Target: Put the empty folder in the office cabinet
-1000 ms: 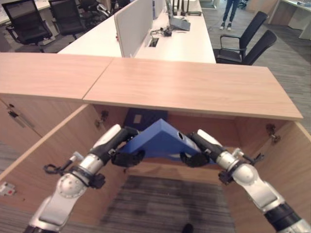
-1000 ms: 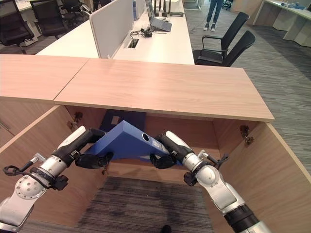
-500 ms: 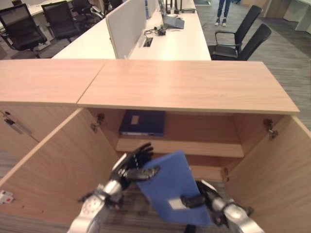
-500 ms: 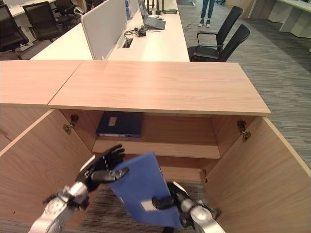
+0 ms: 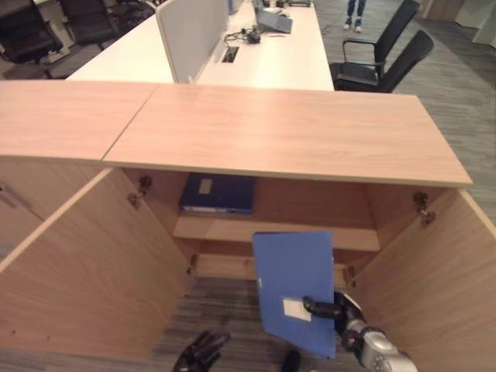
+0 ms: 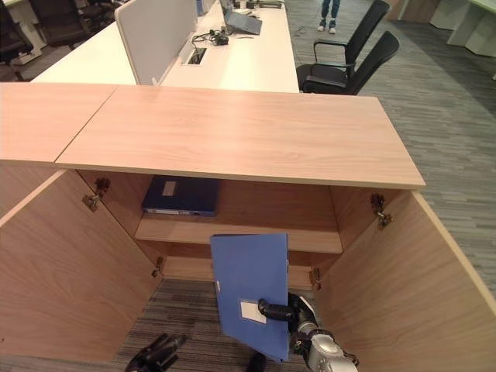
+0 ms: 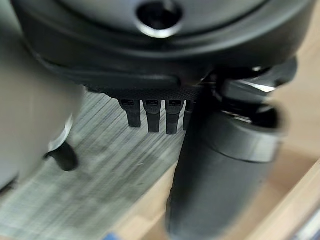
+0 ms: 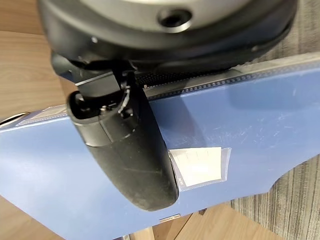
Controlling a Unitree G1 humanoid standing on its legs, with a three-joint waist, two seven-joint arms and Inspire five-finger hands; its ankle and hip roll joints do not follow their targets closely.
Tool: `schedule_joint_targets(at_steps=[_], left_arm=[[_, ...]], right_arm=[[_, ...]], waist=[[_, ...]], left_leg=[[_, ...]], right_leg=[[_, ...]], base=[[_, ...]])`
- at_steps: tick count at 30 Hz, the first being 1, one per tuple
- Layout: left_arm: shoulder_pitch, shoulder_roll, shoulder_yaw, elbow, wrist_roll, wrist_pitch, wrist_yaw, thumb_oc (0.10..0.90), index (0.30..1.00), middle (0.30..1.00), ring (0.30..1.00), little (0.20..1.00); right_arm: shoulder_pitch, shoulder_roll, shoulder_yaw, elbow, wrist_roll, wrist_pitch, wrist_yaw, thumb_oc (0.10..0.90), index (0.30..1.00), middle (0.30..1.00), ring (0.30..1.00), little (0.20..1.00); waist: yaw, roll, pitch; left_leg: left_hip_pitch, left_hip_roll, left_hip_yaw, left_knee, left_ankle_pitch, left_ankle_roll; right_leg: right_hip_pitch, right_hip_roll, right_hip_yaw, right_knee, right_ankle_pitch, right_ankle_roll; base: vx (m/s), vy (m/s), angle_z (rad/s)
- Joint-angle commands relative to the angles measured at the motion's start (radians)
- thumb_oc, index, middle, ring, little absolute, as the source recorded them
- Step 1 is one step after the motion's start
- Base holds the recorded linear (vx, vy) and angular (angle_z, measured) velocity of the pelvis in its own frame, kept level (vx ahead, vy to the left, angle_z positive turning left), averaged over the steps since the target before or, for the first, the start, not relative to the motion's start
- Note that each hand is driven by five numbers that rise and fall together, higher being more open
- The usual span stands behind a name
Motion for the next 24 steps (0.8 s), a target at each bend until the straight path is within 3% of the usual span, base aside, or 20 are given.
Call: schedule_joint_targets(at_steps=[1, 3, 6, 8, 11, 15, 17, 19, 22, 23, 24], left_arm=[[-0.016, -0.009, -0.017, -0.015, 0.04, -0.026, -0.003, 0.8, 0.9, 0.9, 0.9, 0.9], [-0.019, -0.014, 0.011, 0.019, 0.021, -0.031, 0.011, 0.8, 0.9, 0.9, 0.9, 0.9], [-0.01, -0.024, 0.023, 0.037, 0.009, -0.031, 0.018, 0.8, 0.9, 0.9, 0.9, 0.9], [0.017, -0.032, 0.036, 0.075, 0.011, -0.028, 0.015, 0.8, 0.9, 0.9, 0.9, 0.9], [0.027, -0.025, 0.04, 0.102, 0.027, -0.036, 0.012, 0.8, 0.9, 0.9, 0.9, 0.9], [0.043, -0.017, 0.05, 0.163, 0.076, -0.043, 0.011, 0.8, 0.9, 0.9, 0.9, 0.9], [0.063, -0.011, 0.054, 0.195, 0.112, -0.041, 0.011, 0.8, 0.9, 0.9, 0.9, 0.9], [0.068, -0.007, 0.06, 0.213, 0.125, -0.038, 0.013, 0.8, 0.9, 0.9, 0.9, 0.9], [0.08, 0.011, 0.074, 0.288, 0.192, -0.022, 0.013, 0.8, 0.9, 0.9, 0.9, 0.9], [0.078, 0.011, 0.075, 0.289, 0.193, -0.022, 0.012, 0.8, 0.9, 0.9, 0.9, 0.9], [0.089, 0.015, 0.075, 0.297, 0.199, -0.02, 0.011, 0.8, 0.9, 0.9, 0.9, 0.9]], right_arm=[[-0.075, 0.019, -0.033, -0.068, 0.135, -0.082, 0.02, 0.4, 0.3, 0.3, 0.3, 0.3], [-0.072, 0.042, -0.044, -0.041, 0.206, -0.082, 0.014, 0.4, 0.3, 0.3, 0.3, 0.3], [-0.073, 0.065, -0.048, -0.03, 0.276, -0.074, 0.024, 0.4, 0.3, 0.3, 0.3, 0.3], [-0.061, 0.093, -0.054, -0.033, 0.363, -0.063, 0.048, 0.4, 0.3, 0.3, 0.3, 0.3], [-0.063, 0.118, -0.049, -0.037, 0.445, -0.06, 0.067, 0.4, 0.3, 0.3, 0.3, 0.3], [-0.093, 0.151, -0.065, -0.086, 0.578, -0.069, 0.105, 0.4, 0.3, 0.3, 0.3, 0.3], [-0.127, 0.175, -0.096, -0.132, 0.665, -0.105, 0.116, 0.4, 0.3, 0.3, 0.3, 0.3], [-0.139, 0.185, -0.106, -0.145, 0.695, -0.117, 0.116, 0.4, 0.3, 0.3, 0.3, 0.3], [-0.212, 0.211, -0.132, -0.178, 0.78, -0.161, 0.098, 0.4, 0.3, 0.3, 0.3, 0.3], [-0.214, 0.211, -0.132, -0.178, 0.78, -0.161, 0.098, 0.4, 0.3, 0.3, 0.3, 0.3], [-0.234, 0.216, -0.136, -0.193, 0.794, -0.171, 0.099, 0.4, 0.3, 0.3, 0.3, 0.3]], waist=[[-0.006, 0.019, -0.006], [0.01, 0.032, 0.005], [0.02, 0.052, 0.007], [0.018, 0.067, -0.017], [0.023, 0.062, -0.026], [0.033, 0.048, -0.025], [0.045, 0.05, -0.014], [0.051, 0.054, -0.009], [0.059, 0.077, 0.036], [0.061, 0.075, 0.037], [0.07, 0.079, 0.05]], left_leg=[[-0.112, 0.023, -0.017, -0.167, 0.162, -0.017], [-0.158, 0.014, -0.039, -0.244, 0.233, -0.033], [-0.167, 0.014, -0.049, -0.291, 0.258, -0.039], [-0.137, 0.013, -0.028, -0.296, 0.24, -0.029], [-0.117, 0.002, -0.004, -0.296, 0.228, -0.014], [-0.113, -0.038, 0.015, -0.292, 0.183, 0.025], [-0.105, -0.073, 0.026, -0.282, 0.137, 0.063], [-0.095, -0.083, 0.034, -0.281, 0.121, 0.077], [-0.04, -0.115, 0.077, -0.295, 0.069, 0.129], [-0.04, -0.118, 0.079, -0.294, 0.067, 0.131], [-0.031, -0.114, 0.103, -0.296, 0.053, 0.134]], right_leg=[[0.094, -0.021, -0.017, 0.05, -0.149, 0.099], [0.116, -0.016, 0.0, 0.043, -0.151, 0.103], [0.135, -0.009, 0.03, 0.04, -0.156, 0.111], [0.159, -0.009, 0.054, 0.022, -0.156, 0.12], [0.163, -0.026, 0.071, 0.013, -0.153, 0.126], [0.136, -0.07, 0.096, 0.021, -0.143, 0.165], [0.1, -0.123, 0.098, 0.102, -0.147, 0.191], [0.075, -0.147, 0.097, 0.152, -0.146, 0.202], [-0.067, -0.268, 0.075, 0.426, -0.078, 0.228], [-0.073, -0.273, 0.08, 0.436, -0.081, 0.23], [-0.11, -0.309, 0.019, 0.476, -0.057, 0.226]], base=[[0.1, 0.056, 0.39], [0.12, 0.114, 0.26], [0.17, 0.174, -0.37], [0.26, 0.268, -0.86], [0.19, 0.259, -0.55], [0.11, 0.255, -0.04], [0.1, 0.297, -0.02], [0.05, 0.234, -0.14], [0.01, 0.34, -0.25], [-0.02, 0.186, -0.34], [-0.02, 0.099, -0.34]])
